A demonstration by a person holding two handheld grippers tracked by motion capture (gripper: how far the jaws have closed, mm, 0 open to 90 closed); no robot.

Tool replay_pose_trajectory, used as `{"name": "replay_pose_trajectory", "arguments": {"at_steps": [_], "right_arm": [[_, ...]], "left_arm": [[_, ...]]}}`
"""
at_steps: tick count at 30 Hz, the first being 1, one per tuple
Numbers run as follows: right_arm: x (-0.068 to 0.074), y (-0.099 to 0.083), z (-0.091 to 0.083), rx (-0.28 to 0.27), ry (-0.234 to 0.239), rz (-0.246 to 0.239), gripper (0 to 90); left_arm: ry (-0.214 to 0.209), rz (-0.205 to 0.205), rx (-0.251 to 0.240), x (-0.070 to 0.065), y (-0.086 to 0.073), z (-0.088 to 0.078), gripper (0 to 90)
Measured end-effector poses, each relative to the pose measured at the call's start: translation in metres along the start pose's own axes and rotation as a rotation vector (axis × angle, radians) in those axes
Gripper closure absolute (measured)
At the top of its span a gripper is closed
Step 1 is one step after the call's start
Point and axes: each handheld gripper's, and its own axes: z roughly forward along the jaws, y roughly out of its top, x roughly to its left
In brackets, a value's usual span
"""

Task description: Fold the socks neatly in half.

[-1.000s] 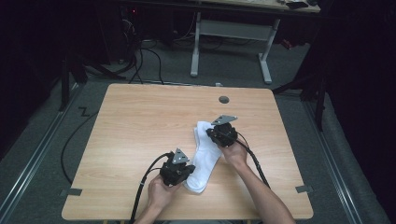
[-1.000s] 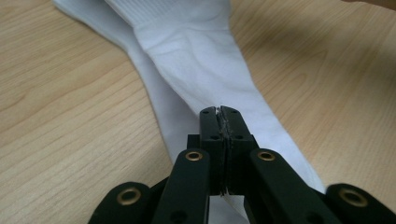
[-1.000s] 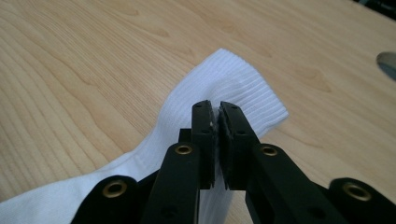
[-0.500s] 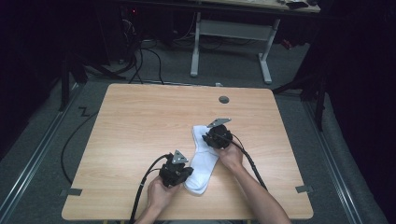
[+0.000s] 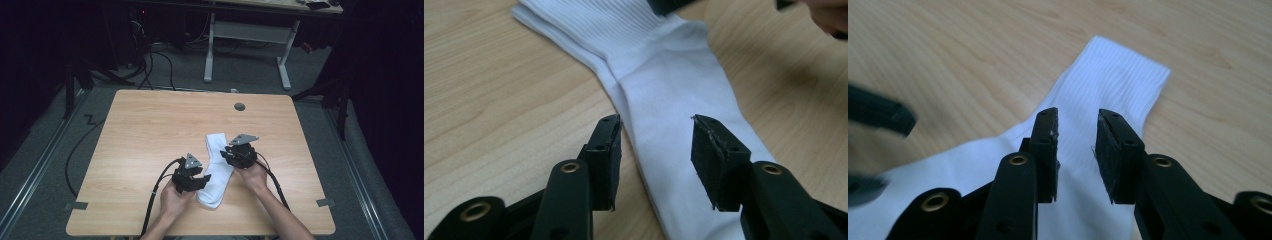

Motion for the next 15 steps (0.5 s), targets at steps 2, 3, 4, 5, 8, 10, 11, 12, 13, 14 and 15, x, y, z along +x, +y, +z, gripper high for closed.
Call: {"name": "replay_pose_trajectory", "arguments": {"at_steps": [2, 3, 4, 5, 8, 10, 11, 12, 13, 14, 15], "right_arm": [[0.005, -0.005, -0.005, -0.006, 0.008, 0.002, 70.7], [0.007, -0.008, -0.006, -0.009, 0.014, 0.009, 70.7], [0.009, -0.01, -0.006, -0.006, 0.018, 0.01, 70.7], [0.01, -0.011, -0.006, -0.003, 0.022, 0.012, 70.7], [0.016, -0.014, -0.004, 0.02, 0.02, 0.004, 70.6], [0.018, -0.016, -0.003, 0.023, 0.024, -0.001, 70.6], [0.02, -0.017, -0.002, 0.029, 0.027, -0.001, 70.6], [0.021, -0.018, -0.001, 0.035, 0.027, -0.003, 70.6], [0.021, -0.019, 0.001, 0.041, 0.028, -0.007, 70.6], [0.021, -0.021, 0.002, 0.05, 0.029, -0.007, 70.6], [0.021, -0.022, 0.004, 0.06, 0.029, -0.004, 70.4]], "left_arm": [[0.015, 0.005, 0.005, 0.004, 0.005, 0.002, 53.7], [0.018, 0.003, 0.001, 0.006, 0.008, 0.003, 53.1], [0.018, -0.002, -0.001, 0.008, 0.011, 0.005, 53.1], [0.024, 0.001, 0.004, 0.009, 0.014, 0.006, 53.1], [0.036, 0.012, 0.01, 0.013, 0.023, 0.01, 53.0], [0.046, 0.015, 0.02, 0.015, 0.027, 0.014, 53.2], [0.047, 0.013, 0.021, 0.017, 0.028, 0.016, 53.4], [0.05, 0.011, 0.031, 0.018, 0.029, 0.019, 53.6], [0.053, 0.01, 0.039, 0.019, 0.03, 0.021, 53.7], [0.056, 0.012, 0.046, 0.02, 0.031, 0.024, 53.7], [0.055, 0.011, 0.053, 0.02, 0.031, 0.026, 53.7]]}}
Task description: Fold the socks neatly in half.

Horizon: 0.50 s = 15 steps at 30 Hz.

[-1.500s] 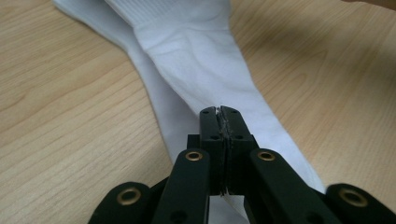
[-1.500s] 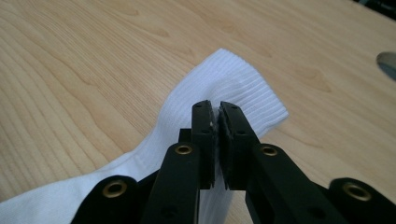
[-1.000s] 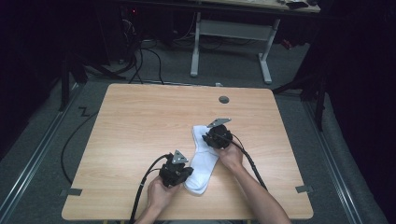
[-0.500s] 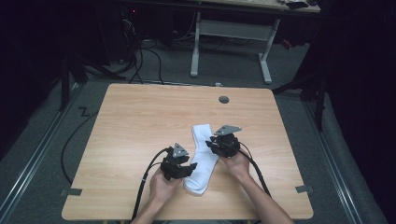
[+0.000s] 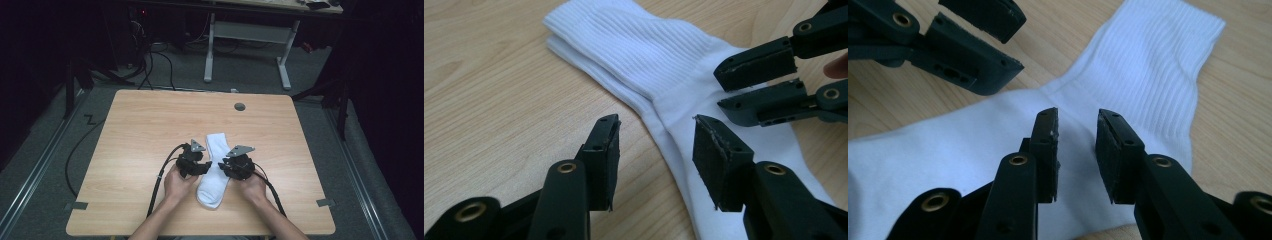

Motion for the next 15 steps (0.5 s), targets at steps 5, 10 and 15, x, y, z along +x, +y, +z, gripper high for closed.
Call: {"name": "replay_pose_trajectory", "arguments": {"at_steps": [5, 10, 15], "right_arm": [[-0.007, -0.004, 0.006, 0.014, -0.008, -0.02, 70.4], [-0.015, -0.003, 0.008, 0.027, -0.032, -0.053, 69.9], [-0.021, -0.002, 0.01, 0.027, -0.036, -0.069, 68.5]], "left_arm": [[0.011, 0.032, 0.044, -0.004, -0.001, 0.008, 53.7], [0.0, 0.074, 0.091, -0.014, -0.005, 0.014, 56.5], [-0.021, 0.093, 0.081, -0.023, -0.003, 0.012, 57.6]]}}
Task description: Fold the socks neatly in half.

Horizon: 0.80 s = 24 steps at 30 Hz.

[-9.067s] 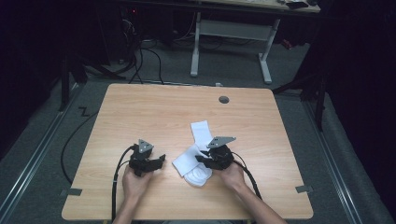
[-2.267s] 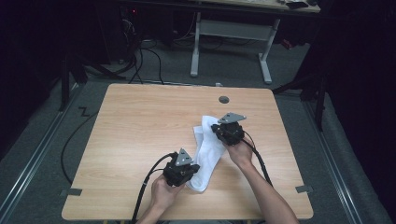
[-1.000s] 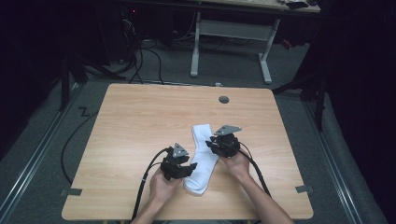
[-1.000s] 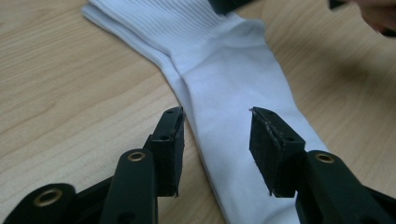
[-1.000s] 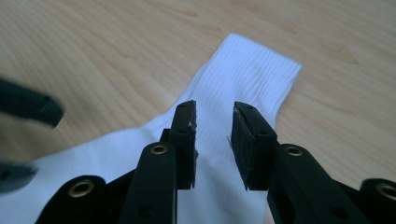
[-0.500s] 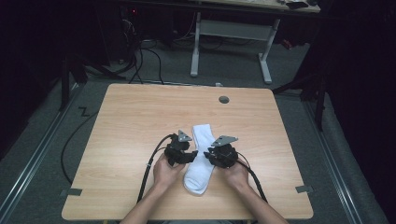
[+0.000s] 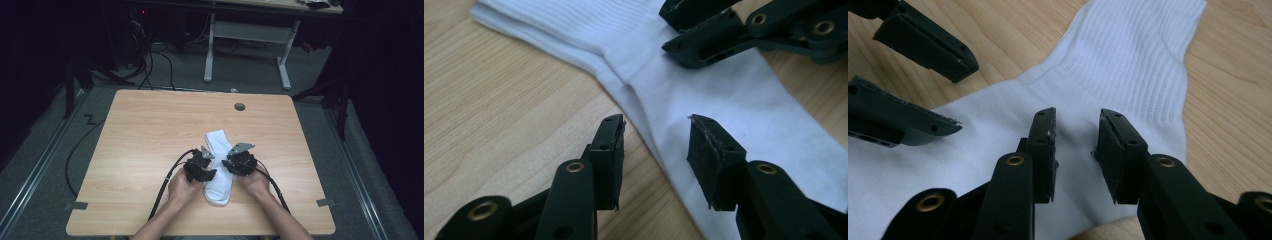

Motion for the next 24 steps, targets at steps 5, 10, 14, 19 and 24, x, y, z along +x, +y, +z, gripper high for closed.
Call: {"name": "replay_pose_trajectory", "arguments": {"at_steps": [5, 10, 14, 19, 24], "right_arm": [[0.001, 0.002, -0.01, -0.033, 0.013, 0.025, 68.6], [0.021, 0.004, -0.032, -0.089, 0.066, 0.018, 71.4], [0.039, -0.003, -0.033, -0.071, 0.111, 0.001, 71.6], [0.051, -0.013, -0.031, -0.066, 0.135, -0.001, 70.0], [0.057, -0.021, -0.03, -0.05, 0.142, -0.008, 69.9]], "left_arm": [[0.018, -0.048, -0.051, 0.014, 0.013, -0.004, 56.4], [0.033, -0.129, -0.1, 0.035, 0.031, -0.003, 54.7], [0.057, -0.147, -0.1, 0.047, 0.046, 0.004, 53.7], [0.091, -0.165, -0.07, 0.058, 0.059, 0.02, 52.7], [0.133, -0.164, -0.026, 0.063, 0.065, 0.036, 53.8]]}}
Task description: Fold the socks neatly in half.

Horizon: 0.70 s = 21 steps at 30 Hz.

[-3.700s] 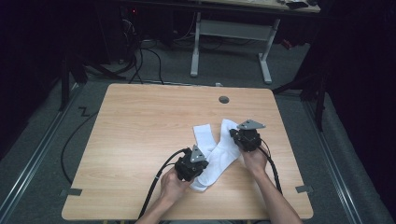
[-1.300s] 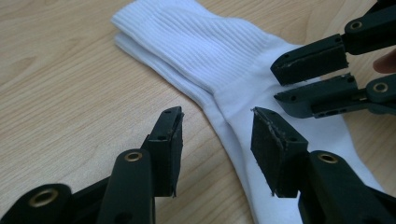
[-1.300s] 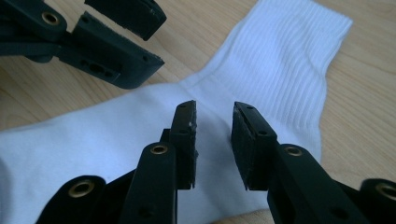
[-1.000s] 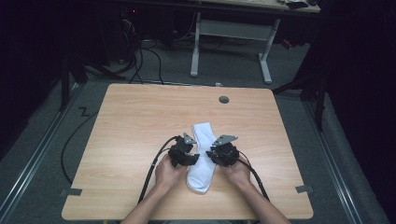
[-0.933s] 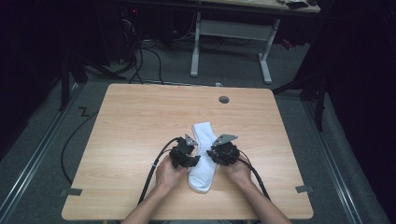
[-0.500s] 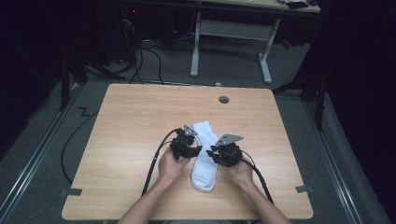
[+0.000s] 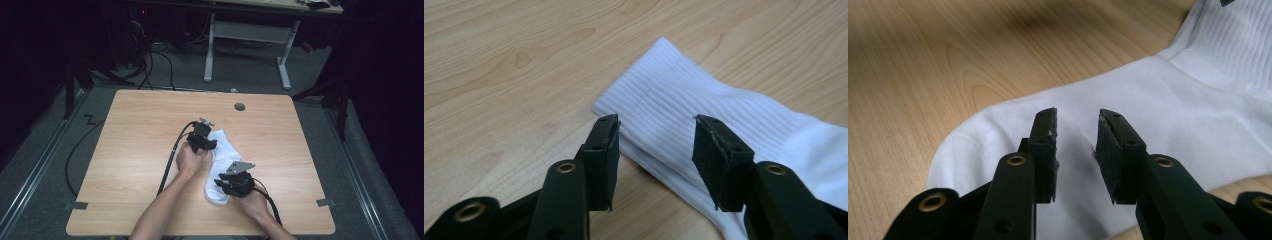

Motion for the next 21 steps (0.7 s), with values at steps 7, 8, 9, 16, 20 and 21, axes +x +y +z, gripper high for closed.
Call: {"name": "replay_pose_trajectory", "arguments": {"at_steps": [7, 8, 9, 16, 20, 21], "right_arm": [[0.002, -0.005, 0.002, 0.026, 0.008, -0.032, 83.2], [0.002, -0.005, 0.002, 0.028, 0.006, -0.038, 84.9], [0.002, -0.005, 0.002, 0.029, 0.004, -0.043, 86.4], [0.005, -0.005, 0.001, 0.04, -0.002, -0.072, 89.6], [0.004, -0.005, 0.0, 0.034, 0.0, -0.075, 89.9], [0.005, -0.005, 0.0, 0.032, -0.003, -0.081, 90.0]], "left_arm": [[0.002, -0.014, 0.025, 0.003, -0.001, 0.014, 64.4], [0.0, -0.013, 0.025, 0.003, -0.001, 0.014, 65.9], [-0.001, -0.005, 0.033, 0.003, 0.0, 0.014, 68.8], [0.003, 0.052, 0.066, -0.002, 0.006, 0.016, 87.1], [-0.015, 0.043, 0.062, 0.002, 0.007, 0.015, 89.3], [-0.019, 0.04, 0.057, 0.002, 0.007, 0.014, 89.4]]}}
